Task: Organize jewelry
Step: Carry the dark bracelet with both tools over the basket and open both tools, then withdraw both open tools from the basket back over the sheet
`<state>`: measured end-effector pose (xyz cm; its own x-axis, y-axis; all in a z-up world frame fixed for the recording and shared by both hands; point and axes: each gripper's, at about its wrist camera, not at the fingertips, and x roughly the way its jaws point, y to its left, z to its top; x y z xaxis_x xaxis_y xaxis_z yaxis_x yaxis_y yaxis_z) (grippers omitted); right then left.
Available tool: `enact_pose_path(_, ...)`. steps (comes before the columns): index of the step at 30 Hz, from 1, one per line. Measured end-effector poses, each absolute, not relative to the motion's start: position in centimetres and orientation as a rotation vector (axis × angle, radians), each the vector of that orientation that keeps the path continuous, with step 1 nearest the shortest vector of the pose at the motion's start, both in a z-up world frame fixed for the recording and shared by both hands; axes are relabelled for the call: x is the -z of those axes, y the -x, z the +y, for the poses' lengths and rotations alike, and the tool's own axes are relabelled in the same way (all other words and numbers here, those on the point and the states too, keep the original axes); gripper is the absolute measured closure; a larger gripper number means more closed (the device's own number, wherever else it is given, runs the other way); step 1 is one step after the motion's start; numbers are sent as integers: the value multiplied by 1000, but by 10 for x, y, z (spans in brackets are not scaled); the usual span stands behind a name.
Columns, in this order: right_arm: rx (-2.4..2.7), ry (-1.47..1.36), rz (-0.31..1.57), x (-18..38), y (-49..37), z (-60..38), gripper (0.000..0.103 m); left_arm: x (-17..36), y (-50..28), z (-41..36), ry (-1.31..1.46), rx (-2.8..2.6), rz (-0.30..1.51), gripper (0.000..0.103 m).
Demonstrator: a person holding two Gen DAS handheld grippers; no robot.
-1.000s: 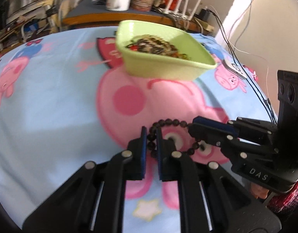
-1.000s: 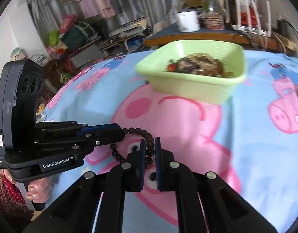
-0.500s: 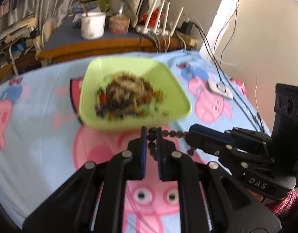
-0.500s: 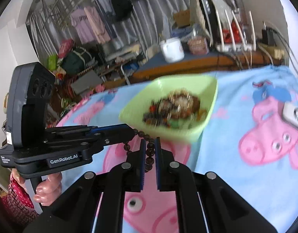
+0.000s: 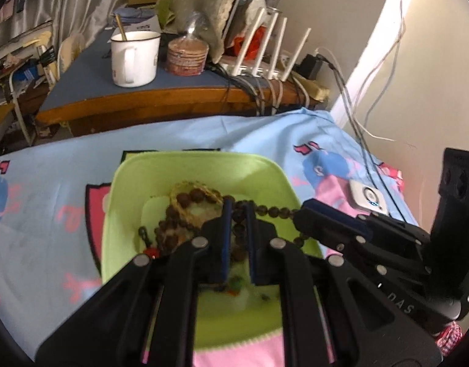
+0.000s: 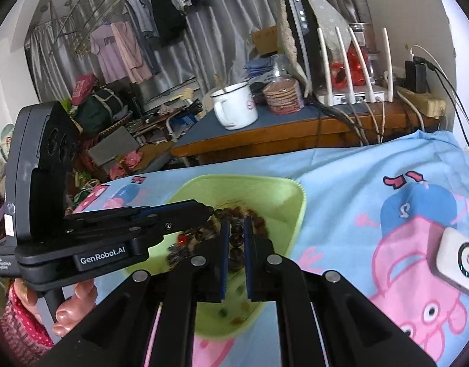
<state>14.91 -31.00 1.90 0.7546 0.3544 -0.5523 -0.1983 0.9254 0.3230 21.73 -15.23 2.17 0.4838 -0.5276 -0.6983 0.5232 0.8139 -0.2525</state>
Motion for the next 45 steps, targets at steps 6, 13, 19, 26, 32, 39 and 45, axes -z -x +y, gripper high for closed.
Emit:
enact_pose_path(6,-266,-319,584,-14,-149,-330,103,-8,-225,-148,28,589,896,95)
enact_pose_path(13,-259,-382,525,-31,-120,-334,97,-31,-184,-131,-62,511,758,94)
enact_pose_path(19,-272,-396,553,-27,-83,-313,95,-27,-151,-98,-42,432,742,94)
enact_pose_path(26,-268,-329,619,-10,-45,-268,95,-14,-115,-77,-53,320,751,95)
enact_pose_path(32,-268,-334,673,5,-28,-247,95,-9,-87,-63,-88,249,723,94)
enact_pose_path(39,-246,-318,672,8,-8,-230,95,-8,-62,-50,-117,214,686,94)
enact_pose_path(45,-219,-299,666,10,2,-222,95,-9,-53,-44,-102,204,674,94)
